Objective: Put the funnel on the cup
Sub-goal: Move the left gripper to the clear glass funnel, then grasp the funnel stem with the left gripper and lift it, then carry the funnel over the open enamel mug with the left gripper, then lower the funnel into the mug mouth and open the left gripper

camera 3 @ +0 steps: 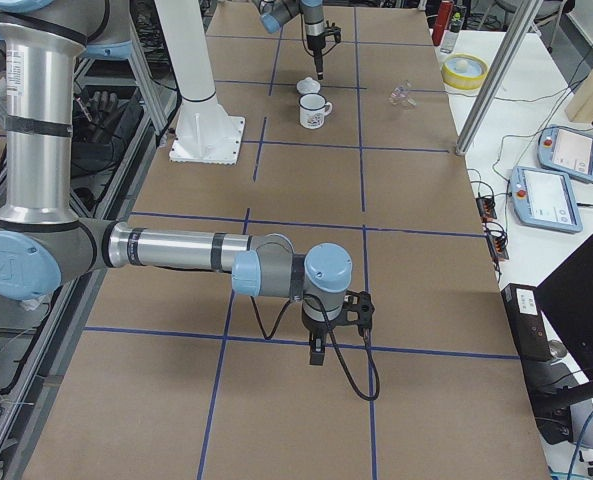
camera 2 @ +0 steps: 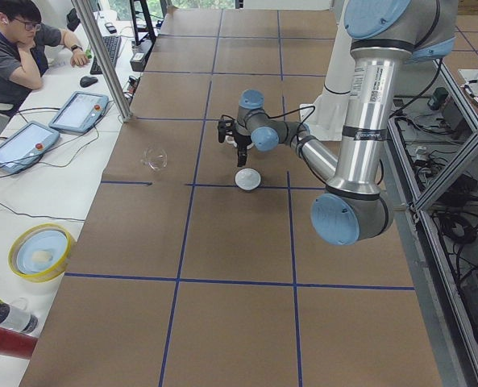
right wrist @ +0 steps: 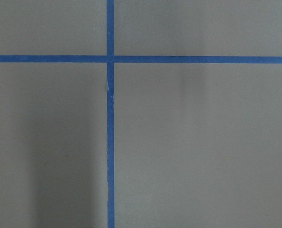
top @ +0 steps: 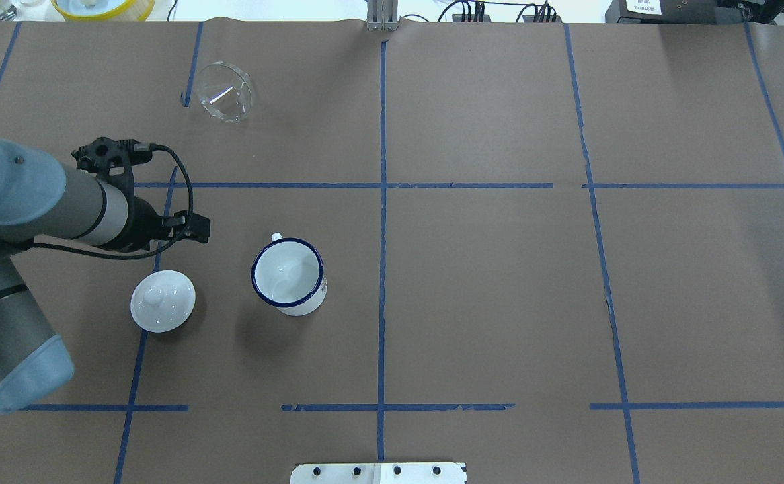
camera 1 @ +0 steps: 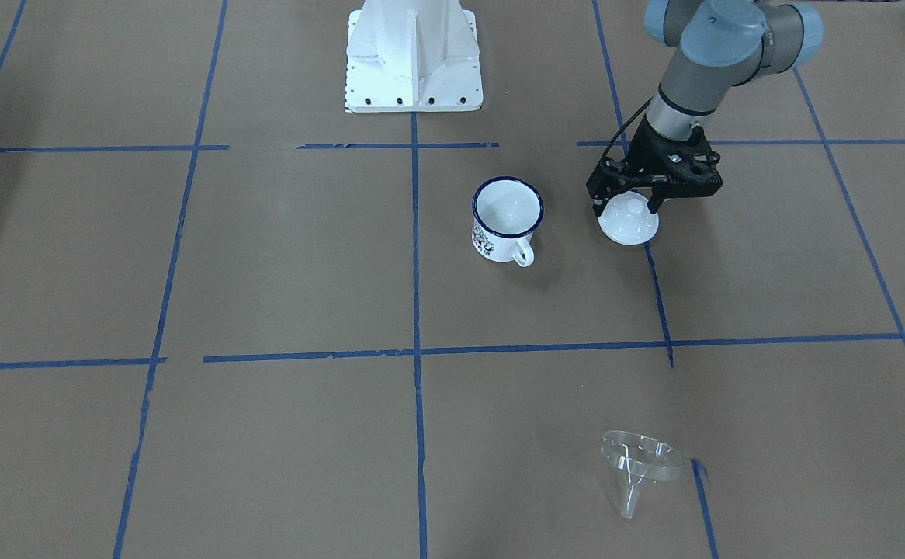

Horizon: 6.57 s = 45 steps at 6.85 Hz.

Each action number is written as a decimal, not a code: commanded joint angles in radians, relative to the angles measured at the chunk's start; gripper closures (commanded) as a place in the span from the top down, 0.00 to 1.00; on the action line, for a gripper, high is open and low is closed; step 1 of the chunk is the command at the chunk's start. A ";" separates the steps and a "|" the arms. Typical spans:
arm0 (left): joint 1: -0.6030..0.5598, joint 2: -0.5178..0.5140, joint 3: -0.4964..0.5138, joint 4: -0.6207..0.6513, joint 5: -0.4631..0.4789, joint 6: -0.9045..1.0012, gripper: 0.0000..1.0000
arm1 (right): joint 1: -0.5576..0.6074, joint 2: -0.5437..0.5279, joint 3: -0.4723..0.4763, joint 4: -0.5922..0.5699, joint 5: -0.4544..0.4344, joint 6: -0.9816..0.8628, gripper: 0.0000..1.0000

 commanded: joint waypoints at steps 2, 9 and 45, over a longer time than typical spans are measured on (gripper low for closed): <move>-0.111 -0.108 0.072 -0.075 0.004 -0.363 1.00 | 0.000 0.000 0.000 0.000 0.000 0.000 1.00; -0.145 -0.329 0.698 -0.703 0.296 -1.047 0.94 | 0.000 0.000 0.000 0.000 0.000 0.000 1.00; 0.122 -0.584 0.301 0.570 -0.066 -0.412 0.00 | 0.000 0.000 0.000 0.000 0.000 0.000 1.00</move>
